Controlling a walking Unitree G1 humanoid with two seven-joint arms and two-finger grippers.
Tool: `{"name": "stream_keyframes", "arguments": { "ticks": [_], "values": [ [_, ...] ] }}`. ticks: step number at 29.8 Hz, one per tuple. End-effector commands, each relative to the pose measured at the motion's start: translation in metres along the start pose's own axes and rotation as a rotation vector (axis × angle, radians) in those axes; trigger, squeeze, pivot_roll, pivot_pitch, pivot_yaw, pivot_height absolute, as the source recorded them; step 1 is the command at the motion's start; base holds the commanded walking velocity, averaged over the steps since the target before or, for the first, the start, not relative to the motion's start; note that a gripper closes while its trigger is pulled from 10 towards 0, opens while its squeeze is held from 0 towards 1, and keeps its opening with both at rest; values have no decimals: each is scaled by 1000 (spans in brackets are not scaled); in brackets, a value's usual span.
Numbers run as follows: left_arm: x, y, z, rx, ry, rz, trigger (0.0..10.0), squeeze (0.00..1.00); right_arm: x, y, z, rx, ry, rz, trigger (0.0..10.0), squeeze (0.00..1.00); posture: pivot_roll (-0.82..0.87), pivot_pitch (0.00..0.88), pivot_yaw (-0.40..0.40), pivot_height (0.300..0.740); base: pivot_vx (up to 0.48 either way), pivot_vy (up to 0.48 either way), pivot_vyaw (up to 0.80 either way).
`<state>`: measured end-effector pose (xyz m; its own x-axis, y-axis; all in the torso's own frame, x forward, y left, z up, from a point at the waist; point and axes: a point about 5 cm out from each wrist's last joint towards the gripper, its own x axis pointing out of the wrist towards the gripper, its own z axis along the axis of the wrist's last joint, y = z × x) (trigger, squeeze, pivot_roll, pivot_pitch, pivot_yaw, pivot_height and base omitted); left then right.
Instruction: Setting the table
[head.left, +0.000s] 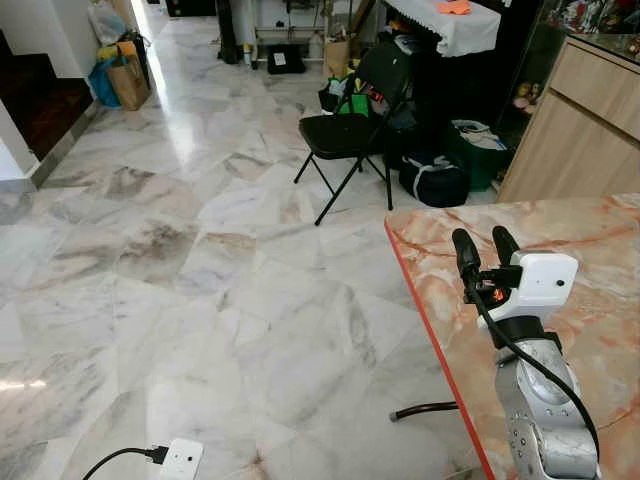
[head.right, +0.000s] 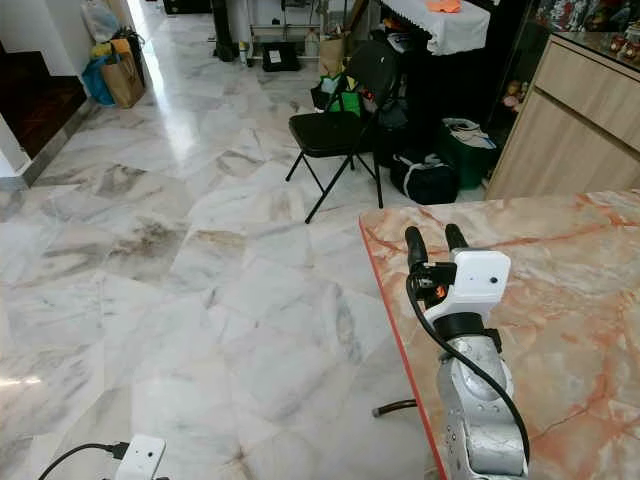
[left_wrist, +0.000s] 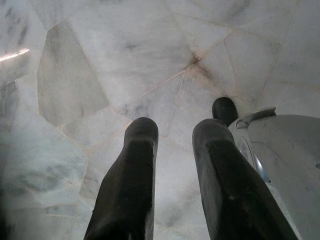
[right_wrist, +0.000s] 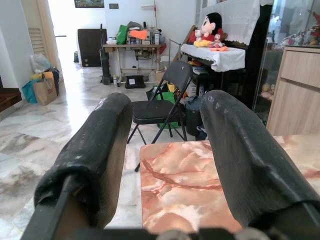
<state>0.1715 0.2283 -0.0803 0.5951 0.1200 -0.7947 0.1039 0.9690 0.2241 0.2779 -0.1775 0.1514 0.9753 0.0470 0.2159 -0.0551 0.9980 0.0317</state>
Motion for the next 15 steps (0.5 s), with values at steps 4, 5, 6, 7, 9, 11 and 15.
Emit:
{"name": "stream_keyframes", "arguments": {
  "ticks": [4,5,6,7,9,11,15],
  "values": [
    [-1,1,-3,8,11,-2,10000,0,-1,-2,0,9,4,-11,10000,0,40,0,0,740,0,0,0],
    [-1,1,-3,8,11,-2,10000,0,-1,-2,0,9,4,-11,10000,0,40,0,0,740,0,0,0],
    [-1,1,-3,8,11,-2,10000,0,-1,-2,0,9,4,-11,10000,0,40,0,0,740,0,0,0],
    [-1,1,-3,8,11,-2,10000,0,-1,-2,0,9,4,-11,10000,0,40,0,0,740,0,0,0],
    [-1,1,-3,9,11,-2,10000,0,-1,-2,0,9,9,-12,10000,0,0,0,0,740,0,0,0],
    [0,1,4,0,-31,-20,10000,0,-3,-4,-2,1,0,-18,10000,0,42,0,7,740,0,0,0],
    [0,1,7,-2,-50,-28,10000,0,-3,-4,-3,-1,-6,-21,10000,0,42,0,7,740,0,0,0]
  ]
}}
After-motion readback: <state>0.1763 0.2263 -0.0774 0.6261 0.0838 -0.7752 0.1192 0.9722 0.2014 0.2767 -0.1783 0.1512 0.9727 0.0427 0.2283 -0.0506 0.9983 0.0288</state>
